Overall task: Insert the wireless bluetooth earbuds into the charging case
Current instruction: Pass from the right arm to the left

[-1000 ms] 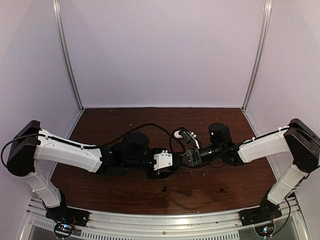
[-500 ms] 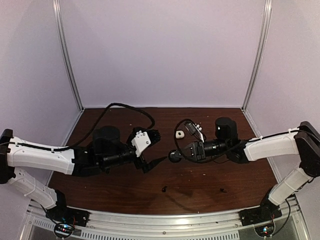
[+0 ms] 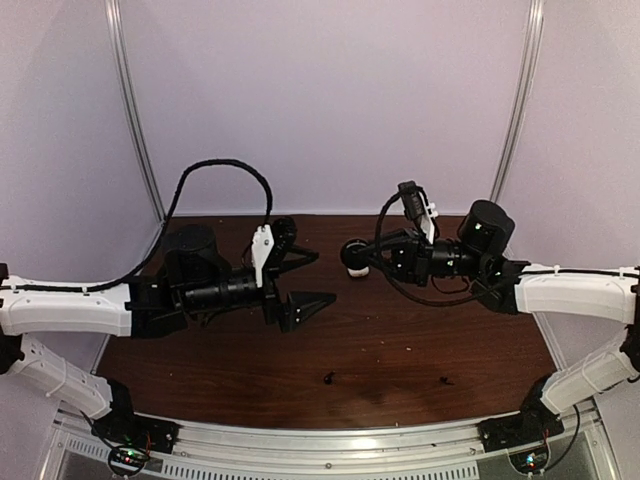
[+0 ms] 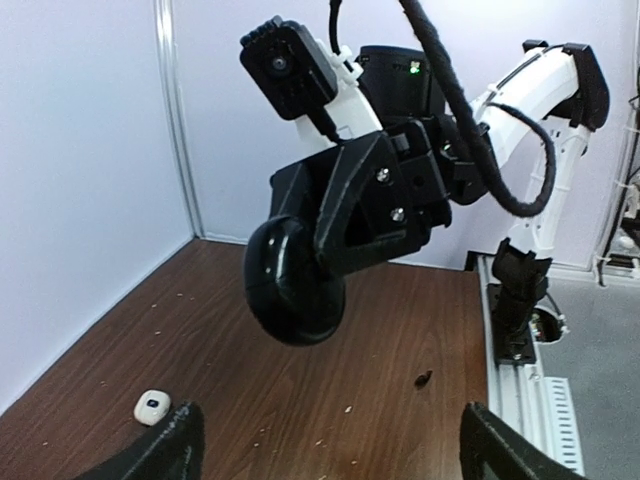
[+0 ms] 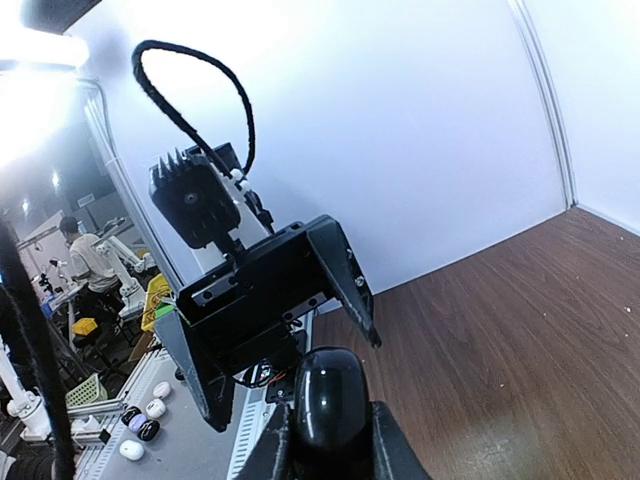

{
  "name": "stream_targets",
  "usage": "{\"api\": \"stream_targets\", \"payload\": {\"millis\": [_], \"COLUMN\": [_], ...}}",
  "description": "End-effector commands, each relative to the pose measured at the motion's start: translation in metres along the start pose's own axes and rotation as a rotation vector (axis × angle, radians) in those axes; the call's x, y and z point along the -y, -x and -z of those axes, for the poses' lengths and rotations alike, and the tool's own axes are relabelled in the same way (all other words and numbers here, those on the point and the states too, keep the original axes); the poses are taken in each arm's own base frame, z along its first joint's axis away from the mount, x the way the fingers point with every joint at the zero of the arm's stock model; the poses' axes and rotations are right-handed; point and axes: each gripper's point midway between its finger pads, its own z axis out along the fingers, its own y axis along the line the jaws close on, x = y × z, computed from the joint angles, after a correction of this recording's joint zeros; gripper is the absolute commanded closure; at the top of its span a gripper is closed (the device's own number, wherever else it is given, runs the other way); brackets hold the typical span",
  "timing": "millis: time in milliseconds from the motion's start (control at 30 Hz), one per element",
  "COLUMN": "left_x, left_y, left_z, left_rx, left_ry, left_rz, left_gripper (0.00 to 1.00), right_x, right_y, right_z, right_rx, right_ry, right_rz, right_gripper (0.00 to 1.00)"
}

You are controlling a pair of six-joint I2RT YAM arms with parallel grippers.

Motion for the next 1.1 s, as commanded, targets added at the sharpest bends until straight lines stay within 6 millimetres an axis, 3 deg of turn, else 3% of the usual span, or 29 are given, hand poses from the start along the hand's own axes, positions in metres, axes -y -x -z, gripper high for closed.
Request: {"api": "stream_targets", "payload": {"millis": [0,133,367,500,1067], "left_x": [0.030,0.031,0.031,0.031,0.029], "left_y": [0.026,0.030,0.033,0.037,0.040], "left_z": [-0.008,-0.012,-0.023,-0.020,-0.024], "left_rx": [0.072,0.131,0.158,0.194,0.245], "left_ry": [-0.201,-0.212,-0.232,-0.232,-0.238], "left_rz": [0.020,0.061,0.129,0.129,0.165], "left_gripper": [0.17,0.30,0.43,0.50,0.62], "right_x": [-0.030,-0.039,-0.050,-0.052,-0.050], "right_y": [0.025,0.028,0.023,0.020,0.014], "right_z": [-0.006,-0.008,-0.015,-0.018,-0.021], "right_rx": [0.057,0.070,0.065,0.066,0.084], "right_ry": [0.072,0.078,0.109,0.111,0.094], "right_rz": [0.122,0.139,0.127,0.117,0.097], "right_gripper": [0.84,0.84,0.85,0.85,0.85]}}
